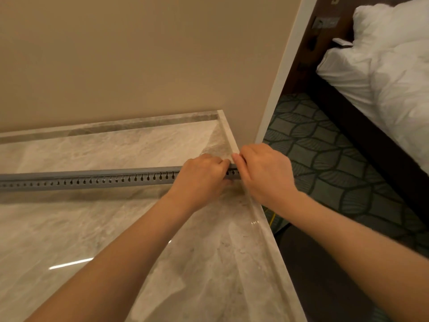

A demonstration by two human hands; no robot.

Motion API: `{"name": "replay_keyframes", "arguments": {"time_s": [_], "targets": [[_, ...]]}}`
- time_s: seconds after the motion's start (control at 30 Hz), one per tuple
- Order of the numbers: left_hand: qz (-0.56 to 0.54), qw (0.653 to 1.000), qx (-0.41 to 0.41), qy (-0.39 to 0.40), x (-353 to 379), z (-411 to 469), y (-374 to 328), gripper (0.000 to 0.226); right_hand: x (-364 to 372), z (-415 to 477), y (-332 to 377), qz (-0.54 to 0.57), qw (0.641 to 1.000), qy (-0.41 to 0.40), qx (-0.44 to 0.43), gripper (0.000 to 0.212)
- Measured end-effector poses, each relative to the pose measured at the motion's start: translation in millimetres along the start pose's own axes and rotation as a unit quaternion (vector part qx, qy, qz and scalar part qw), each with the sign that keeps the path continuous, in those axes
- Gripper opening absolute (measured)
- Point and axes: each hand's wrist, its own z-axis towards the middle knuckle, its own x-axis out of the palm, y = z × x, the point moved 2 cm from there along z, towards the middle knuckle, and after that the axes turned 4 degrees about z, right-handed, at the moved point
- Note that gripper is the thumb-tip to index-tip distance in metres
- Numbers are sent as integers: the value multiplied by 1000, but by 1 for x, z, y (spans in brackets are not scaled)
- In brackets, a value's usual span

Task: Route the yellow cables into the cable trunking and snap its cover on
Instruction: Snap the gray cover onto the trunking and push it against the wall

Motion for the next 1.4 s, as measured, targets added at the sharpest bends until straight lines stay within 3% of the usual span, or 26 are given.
{"name": "replay_keyframes", "arguments": {"time_s": [0.23, 0.37, 0.47, 0.57, 0.77, 1.0, 1.23, 1.4], "targets": [[-106, 992, -34, 58, 12, 13, -5, 19, 33, 6, -6, 2, 997, -72, 10, 46], [-148, 986, -71, 16, 16, 6, -8, 30, 36, 13, -10, 6, 996, -93, 11, 50], [-83, 984, -147, -58, 22, 4, -14, 46, 38, 15, -10, 13, 994, -103, 14, 50], [9, 974, -215, -74, 26, 7, -17, 52, 37, 17, -9, 24, 992, -121, 24, 48], [63, 969, -187, -146, 27, 16, -8, 48, 40, 21, -9, 14, 993, -112, 36, 46], [73, 964, -190, -171, 26, 24, -6, 48, 40, 26, -10, 10, 998, -59, 29, 43], [22, 971, -208, -112, 30, 25, -5, 50, 43, 26, -10, -5, 997, -66, 40, 44], [-46, 994, -103, 13, 27, 12, 26, 60, 46, 21, -10, 13, 999, -44, 22, 39]]}}
